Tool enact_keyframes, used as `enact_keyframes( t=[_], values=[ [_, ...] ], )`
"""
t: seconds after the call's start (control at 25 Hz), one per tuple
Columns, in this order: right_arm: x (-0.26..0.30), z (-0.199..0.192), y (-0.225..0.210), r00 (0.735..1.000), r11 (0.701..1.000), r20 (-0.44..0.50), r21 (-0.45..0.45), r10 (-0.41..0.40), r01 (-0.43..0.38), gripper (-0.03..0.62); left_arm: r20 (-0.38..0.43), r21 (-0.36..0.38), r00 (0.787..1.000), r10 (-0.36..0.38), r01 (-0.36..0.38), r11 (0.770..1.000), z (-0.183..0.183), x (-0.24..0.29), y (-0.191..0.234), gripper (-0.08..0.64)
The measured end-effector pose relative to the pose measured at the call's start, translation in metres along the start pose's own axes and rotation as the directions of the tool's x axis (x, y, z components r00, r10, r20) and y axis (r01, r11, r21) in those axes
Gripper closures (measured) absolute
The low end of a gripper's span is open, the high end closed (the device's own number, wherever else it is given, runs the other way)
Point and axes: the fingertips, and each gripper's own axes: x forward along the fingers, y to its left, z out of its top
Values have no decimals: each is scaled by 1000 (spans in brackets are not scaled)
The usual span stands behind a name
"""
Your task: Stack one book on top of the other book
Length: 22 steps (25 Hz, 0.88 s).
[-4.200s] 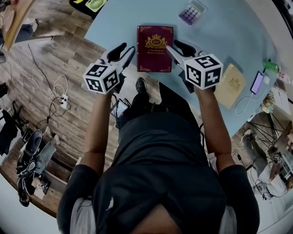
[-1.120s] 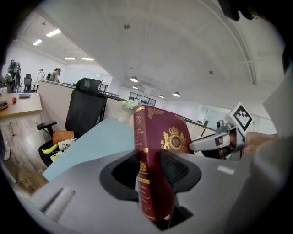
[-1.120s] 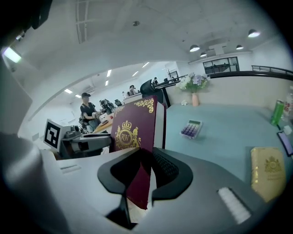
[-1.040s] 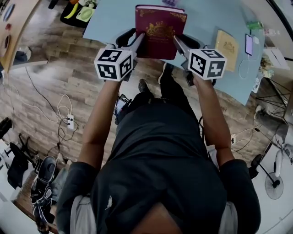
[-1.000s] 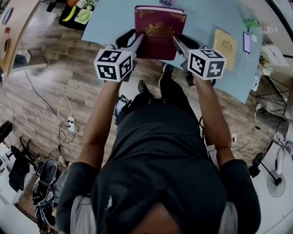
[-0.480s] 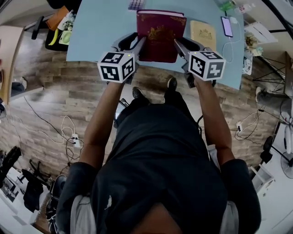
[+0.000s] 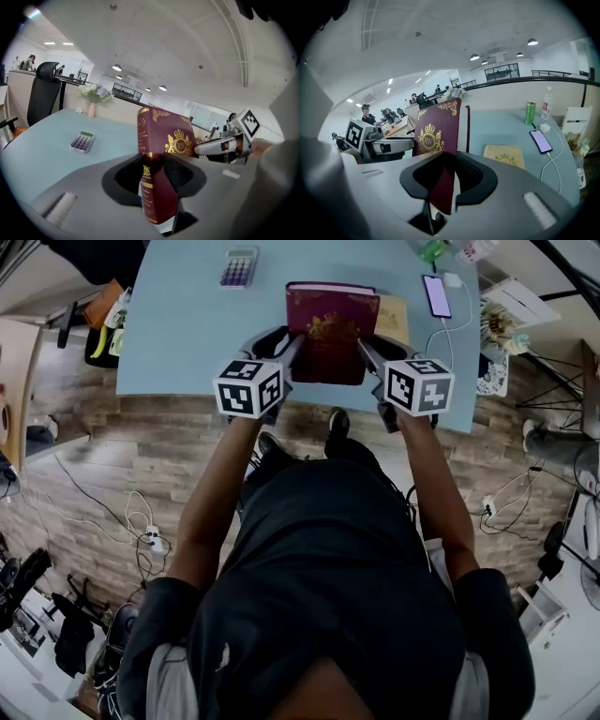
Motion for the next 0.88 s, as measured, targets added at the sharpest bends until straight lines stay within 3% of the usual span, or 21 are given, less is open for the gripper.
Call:
enact_keyframes(
  t=[0.44,0.88],
  values=[
    [-9,-15,-96,997,1000,-71,22,10,-9,514,-73,-46,997,16,-20,999,-21,83,-45,370],
    [-1,-29,-153,992,999,-128,37,10,-5,514,-138,-61,990,33,-42,997,-40,134,-61,370]
  ],
)
